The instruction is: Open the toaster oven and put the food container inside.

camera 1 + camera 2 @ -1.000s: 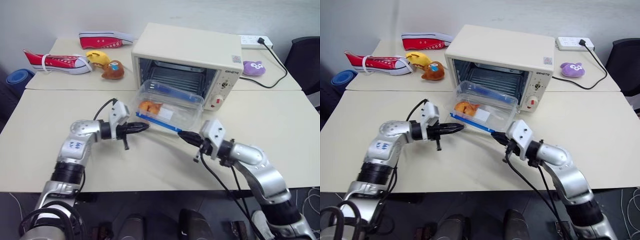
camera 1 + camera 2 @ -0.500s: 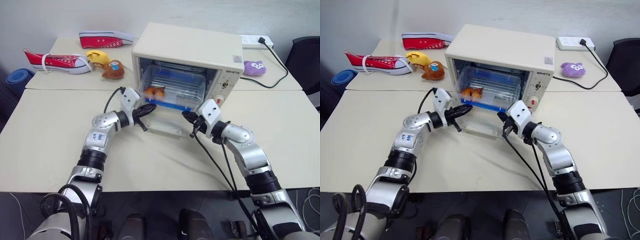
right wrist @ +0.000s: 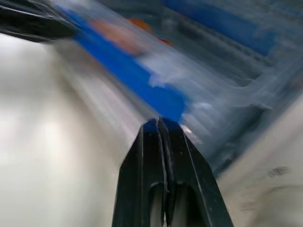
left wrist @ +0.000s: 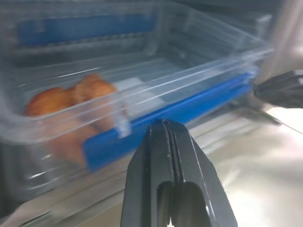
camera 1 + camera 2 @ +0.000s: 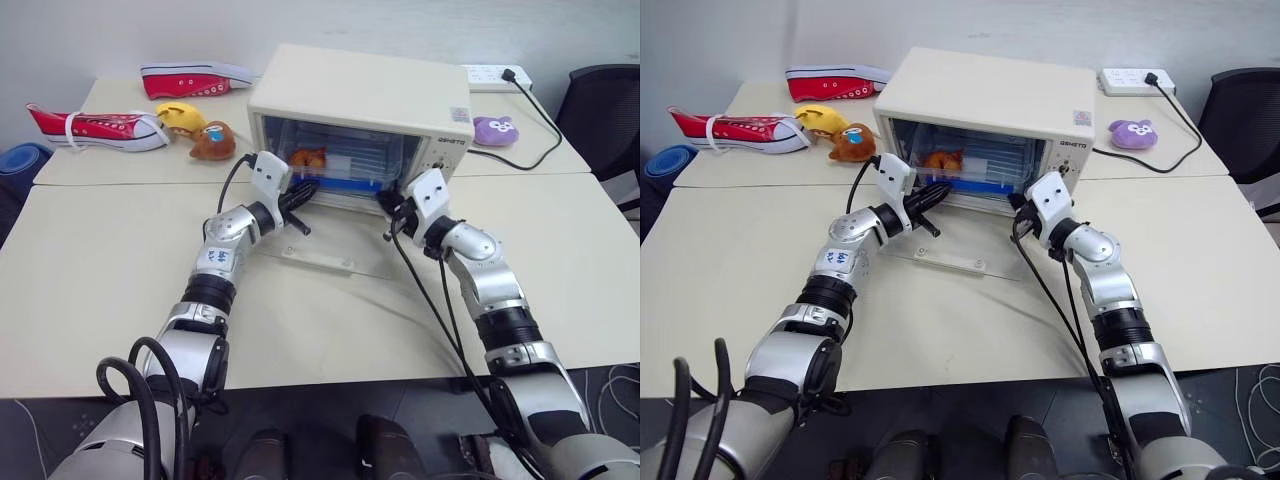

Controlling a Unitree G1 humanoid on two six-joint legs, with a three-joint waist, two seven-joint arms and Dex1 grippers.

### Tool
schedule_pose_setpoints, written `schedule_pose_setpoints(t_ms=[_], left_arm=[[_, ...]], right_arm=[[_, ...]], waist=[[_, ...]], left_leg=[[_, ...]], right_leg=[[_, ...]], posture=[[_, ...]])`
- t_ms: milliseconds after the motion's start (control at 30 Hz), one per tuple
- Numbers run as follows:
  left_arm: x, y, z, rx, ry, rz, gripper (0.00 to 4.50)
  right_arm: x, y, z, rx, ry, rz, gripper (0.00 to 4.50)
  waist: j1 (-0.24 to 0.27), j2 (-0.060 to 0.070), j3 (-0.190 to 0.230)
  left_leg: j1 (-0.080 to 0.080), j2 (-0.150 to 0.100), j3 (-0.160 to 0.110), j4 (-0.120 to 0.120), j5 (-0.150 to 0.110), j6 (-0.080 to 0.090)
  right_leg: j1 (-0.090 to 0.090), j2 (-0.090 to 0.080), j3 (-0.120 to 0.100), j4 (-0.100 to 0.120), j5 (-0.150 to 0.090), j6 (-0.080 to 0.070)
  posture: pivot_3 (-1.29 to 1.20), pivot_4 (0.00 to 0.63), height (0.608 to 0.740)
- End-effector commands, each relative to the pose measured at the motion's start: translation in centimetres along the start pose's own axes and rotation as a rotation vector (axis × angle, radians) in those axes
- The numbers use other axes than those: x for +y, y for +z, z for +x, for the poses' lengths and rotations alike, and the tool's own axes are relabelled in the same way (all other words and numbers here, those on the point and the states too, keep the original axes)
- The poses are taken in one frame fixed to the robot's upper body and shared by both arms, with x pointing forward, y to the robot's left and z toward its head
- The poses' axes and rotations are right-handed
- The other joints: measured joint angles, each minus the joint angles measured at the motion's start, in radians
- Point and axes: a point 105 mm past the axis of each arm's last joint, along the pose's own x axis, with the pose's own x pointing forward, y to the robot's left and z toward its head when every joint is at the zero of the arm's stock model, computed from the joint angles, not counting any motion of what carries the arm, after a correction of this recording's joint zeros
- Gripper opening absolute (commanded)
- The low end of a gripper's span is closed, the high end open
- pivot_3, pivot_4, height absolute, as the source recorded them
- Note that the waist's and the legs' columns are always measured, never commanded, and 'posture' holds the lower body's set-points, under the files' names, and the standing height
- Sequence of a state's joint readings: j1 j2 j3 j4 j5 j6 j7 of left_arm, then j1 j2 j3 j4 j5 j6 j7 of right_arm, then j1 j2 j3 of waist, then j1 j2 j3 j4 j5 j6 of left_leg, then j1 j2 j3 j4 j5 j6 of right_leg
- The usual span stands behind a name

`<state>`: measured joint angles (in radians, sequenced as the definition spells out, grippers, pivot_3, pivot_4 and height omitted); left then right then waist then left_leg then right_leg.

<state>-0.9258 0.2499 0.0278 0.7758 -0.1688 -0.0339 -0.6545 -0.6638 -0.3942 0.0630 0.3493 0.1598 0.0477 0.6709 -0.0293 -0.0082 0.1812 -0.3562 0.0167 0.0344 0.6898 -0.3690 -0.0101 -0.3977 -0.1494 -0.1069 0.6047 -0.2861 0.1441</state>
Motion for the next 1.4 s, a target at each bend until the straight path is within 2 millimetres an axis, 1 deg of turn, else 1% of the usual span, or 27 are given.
schedule_pose_setpoints(t_ms=[33,100,167,200,233,300,333,400,467,500,533,600,667,767,833,900,1000,1133,1167,1200,1233,1267,1333,1367,1400], left_arm=[[0.4,1.0,-3.5,-0.010,-0.057,0.036,0.18],[-0.1,1.9,-6.3,-0.052,-0.104,0.033,0.59],[-0.7,2.5,-9.5,-0.059,-0.169,0.024,1.18],[-0.8,2.6,-10.9,-0.044,-0.189,0.027,1.53],[-0.8,2.7,-12.4,-0.026,-0.209,0.050,1.82],[-1.7,2.2,-16.1,0.049,-0.326,0.112,2.42],[-2.0,2.1,-17.2,0.073,-0.361,0.126,2.71],[-2.2,1.6,-18.8,0.111,-0.392,0.106,3.41],[-2.9,1.3,-20.6,0.110,-0.454,0.093,4.00],[-3.1,1.2,-21.0,0.116,-0.466,0.082,4.32],[-3.2,1.3,-21.0,0.110,-0.465,0.071,4.48],[-3.3,1.5,-20.9,0.103,-0.458,0.060,4.48],[-3.3,2.0,-20.6,0.076,-0.442,0.047,4.48],[-3.2,2.3,-20.1,0.060,-0.412,0.029,4.48],[-3.1,2.9,-19.6,0.019,-0.384,0.000,4.48],[-3.0,3.6,-19.3,-0.029,-0.348,-0.032,4.48],[-2.7,4.1,-19.0,-0.073,-0.299,-0.054,4.48],[-1.3,4.7,-18.6,-0.122,-0.163,-0.067,4.48],[-1.2,4.8,-18.5,-0.132,-0.144,-0.067,4.48],[-1.1,4.9,-18.5,-0.138,-0.133,-0.063,4.48],[-0.6,5.0,-18.6,-0.138,-0.098,-0.059,4.48],[-0.2,5.0,-18.7,-0.137,-0.074,-0.057,4.48],[1.0,4.7,-19.1,-0.115,-0.005,-0.035,4.48],[1.2,4.5,-19.4,-0.095,-0.001,-0.020,4.48],[1.3,4.2,-19.6,-0.069,0.006,-0.002,4.49]], right_arm=[[0.8,1.7,-3.1,-0.041,0.108,-0.005,0.01],[1.0,1.5,-5.2,-0.013,0.130,-0.007,0.00],[0.2,0.9,-7.2,0.023,0.110,0.011,0.00],[-0.3,0.2,-8.2,0.058,0.093,0.014,0.00],[-0.7,-0.7,-9.1,0.104,0.088,0.009,0.00],[-1.0,-3.5,-11.0,0.218,0.108,0.025,0.00],[-0.9,-4.3,-11.5,0.247,0.125,0.027,0.00],[-0.3,-5.3,-11.8,0.261,0.167,0.037,0.00],[0.8,-6.4,-11.4,0.239,0.213,0.077,0.00],[1.1,-6.8,-11.2,0.232,0.229,0.088,0.00],[1.4,-6.7,-10.6,0.200,0.237,0.095,0.00],[1.6,-6.4,-9.9,0.160,0.241,0.097,0.00],[2.3,-5.4,-8.8,0.082,0.278,0.117,0.00],[2.9,-3.7,-7.7,-0.007,0.309,0.146,0.00],[2.1,-2.2,-7.5,-0.082,0.267,0.145,0.00],[1.6,-1.2,-7.8,-0.123,0.244,0.142,0.00],[1.0,0.3,-7.9,-0.194,0.202,0.175,0.00],[-0.9,4.5,-7.7,-0.373,0.103,0.198,0.00],[-1.4,5.4,-7.6,-0.413,0.075,0.215,0.00],[-1.7,5.9,-7.6,-0.435,0.059,0.229,0.00],[-2.9,7.6,-7.7,-0.498,0.015,0.233,0.00],[-3.6,8.7,-7.8,-0.540,-0.015,0.235,0.00],[-4.7,10.3,-8.2,-0.561,-0.012,0.223,0.00],[-4.7,10.5,-8.3,-0.540,0.008,0.208,0.00],[-4.6,10.4,-8.5,-0.508,0.036,0.194,0.19]], waist=[[-0.005,0.000,0.000],[-0.007,0.001,0.000],[-0.006,0.001,0.000],[-0.002,0.001,0.000],[0.001,0.001,0.000],[0.003,0.001,0.000],[0.004,0.001,0.000],[0.014,0.002,0.001],[0.015,0.003,0.001],[0.014,0.003,0.001],[0.014,0.003,0.001],[0.015,0.003,0.001],[0.015,0.003,0.001],[0.014,0.003,0.001],[0.016,0.003,0.001],[0.019,0.003,0.001],[0.020,0.003,0.001],[0.023,0.004,0.001],[0.022,0.004,0.001],[0.022,0.004,0.001],[0.023,0.004,0.001],[0.023,0.004,0.001],[0.023,0.004,0.002],[0.024,0.004,0.002],[0.028,0.004,0.002]], left_leg=[[0.000,0.000,0.000,0.000,0.000,0.000],[0.001,0.001,0.001,-0.002,0.000,0.000],[0.000,0.001,0.001,-0.003,0.000,0.000],[0.000,0.001,0.001,-0.002,0.000,0.000],[0.000,0.001,0.001,-0.001,0.000,0.000],[0.000,0.001,0.001,0.001,0.000,0.000],[0.002,0.002,0.001,0.001,0.000,-0.001],[0.003,0.001,0.001,0.001,-0.001,0.000],[0.003,0.001,0.002,0.002,-0.001,0.000],[0.003,0.001,0.002,0.001,-0.001,0.000],[0.003,0.002,0.002,0.001,-0.002,0.000],[0.003,0.002,0.002,0.002,-0.002,0.000],[0.003,0.002,0.002,0.002,-0.002,0.000],[0.003,0.002,0.001,0.002,-0.002,0.000],[0.003,0.002,0.001,0.002,-0.002,0.000],[0.002,0.002,0.001,0.002,-0.002,0.000],[0.002,0.002,0.001,0.002,-0.002,0.000],[0.003,0.002,0.001,0.002,-0.002,0.000],[0.003,0.002,0.001,0.002,-0.002,0.000],[0.003,0.002,0.001,0.002,-0.002,-0.001],[0.003,0.002,0.001,0.002,-0.002,-0.001],[0.003,0.002,0.001,0.002,-0.002,-0.001],[0.002,0.002,0.001,0.002,-0.002,-0.001],[0.002,0.002,0.001,0.002,-0.002,-0.001],[0.002,0.002,0.001,0.002,-0.002,-0.001]], right_leg=[[0.000,0.000,0.000,0.000,0.000,0.000],[-0.001,0.000,0.000,0.000,0.000,0.000],[-0.002,0.000,0.000,-0.001,0.000,0.000],[-0.002,0.000,0.000,0.000,0.000,0.000],[-0.002,0.000,0.000,-0.001,0.000,0.000],[-0.001,0.000,0.000,0.001,0.000,0.000],[0.001,0.000,0.000,0.000,0.000,0.000],[0.002,0.000,0.000,-0.001,0.000,0.000],[0.003,-0.001,0.001,-0.001,0.000,-0.001],[0.003,-0.001,0.001,-0.001,0.000,-0.001],[0.002,0.000,0.001,-0.001,0.000,-0.001],[0.002,0.000,0.001,0.000,0.000,-0.001],[0.002,0.000,0.001,0.000,0.000,-0.001],[0.002,0.000,0.001,0.000,0.000,-0.001],[0.002,0.000,0.001,0.000,0.000,-0.001],[0.002,0.000,0.001,0.000,0.000,-0.001],[0.002,0.000,0.001,0.000,0.000,-0.001],[0.002,0.000,0.001,0.000,0.000,-0.001],[0.002,0.000,0.001,0.000,0.000,-0.001],[0.002,0.000,0.001,0.001,0.000,-0.001],[0.002,0.000,0.001,0.001,0.000,-0.001],[0.002,0.000,0.001,0.001,0.000,-0.001],[0.001,0.000,0.001,0.001,0.000,-0.001],[0.001,0.000,0.001,0.000,0.000,-0.001],[0.001,0.000,0.001,0.000,0.000,-0.001]], posture=[[0.00,0.150,0.740],[0.00,0.150,0.740],[0.00,0.150,0.740],[0.00,0.150,0.740],[0.00,0.150,0.740],[0.00,0.150,0.740],[0.00,0.150,0.740],[0.00,0.150,0.740],[0.00,0.150,0.740],[0.00,0.150,0.740],[0.00,0.150,0.740],[0.00,0.150,0.740],[0.00,0.150,0.740],[0.00,0.150,0.740],[0.00,0.150,0.740],[0.00,0.150,0.740],[0.00,0.150,0.740],[0.00,0.150,0.740],[0.00,0.150,0.740],[0.00,0.150,0.740],[0.00,0.150,0.740],[0.00,0.150,0.740],[0.00,0.150,0.740],[0.00,0.150,0.740],[0.00,0.150,0.740]])
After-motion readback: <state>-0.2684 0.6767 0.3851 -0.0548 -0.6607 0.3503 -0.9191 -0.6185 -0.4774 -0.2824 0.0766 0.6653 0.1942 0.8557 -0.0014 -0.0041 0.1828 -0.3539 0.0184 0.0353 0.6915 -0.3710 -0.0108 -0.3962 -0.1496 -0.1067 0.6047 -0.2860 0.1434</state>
